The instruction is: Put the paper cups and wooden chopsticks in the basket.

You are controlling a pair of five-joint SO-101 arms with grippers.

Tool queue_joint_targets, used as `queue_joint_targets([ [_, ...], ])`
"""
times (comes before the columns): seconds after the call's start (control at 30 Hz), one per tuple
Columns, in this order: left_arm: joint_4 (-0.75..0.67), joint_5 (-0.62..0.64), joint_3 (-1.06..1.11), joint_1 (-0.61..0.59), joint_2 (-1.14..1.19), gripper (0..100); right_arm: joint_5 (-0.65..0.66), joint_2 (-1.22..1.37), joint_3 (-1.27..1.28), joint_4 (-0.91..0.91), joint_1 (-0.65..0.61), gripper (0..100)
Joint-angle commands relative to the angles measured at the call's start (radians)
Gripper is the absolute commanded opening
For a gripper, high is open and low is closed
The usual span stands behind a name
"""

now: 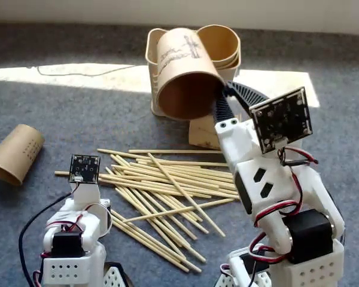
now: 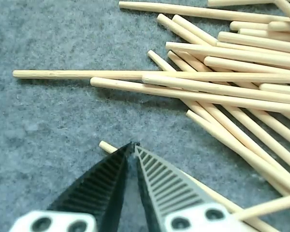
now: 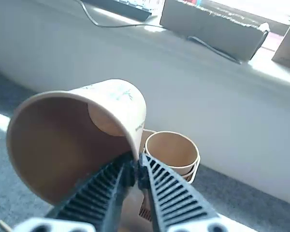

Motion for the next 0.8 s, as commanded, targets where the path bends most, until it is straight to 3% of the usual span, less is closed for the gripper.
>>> queue_joint_targets([
  [0.0, 0.002, 0.005, 0.018, 0.018, -0.012, 1, -0.063, -0.004, -0.031, -0.145, 0.07, 0.8],
  [0.47, 0.002, 0.005, 0.018, 0.018, -0.012, 1, -0.127, 0.357, -0.044, -0.211, 0.194, 0.8],
  [0.77, 0.002, 0.005, 0.018, 0.018, -0.012, 1, -0.126, 0.401, -0.062, -0.242, 0.211, 0.9],
])
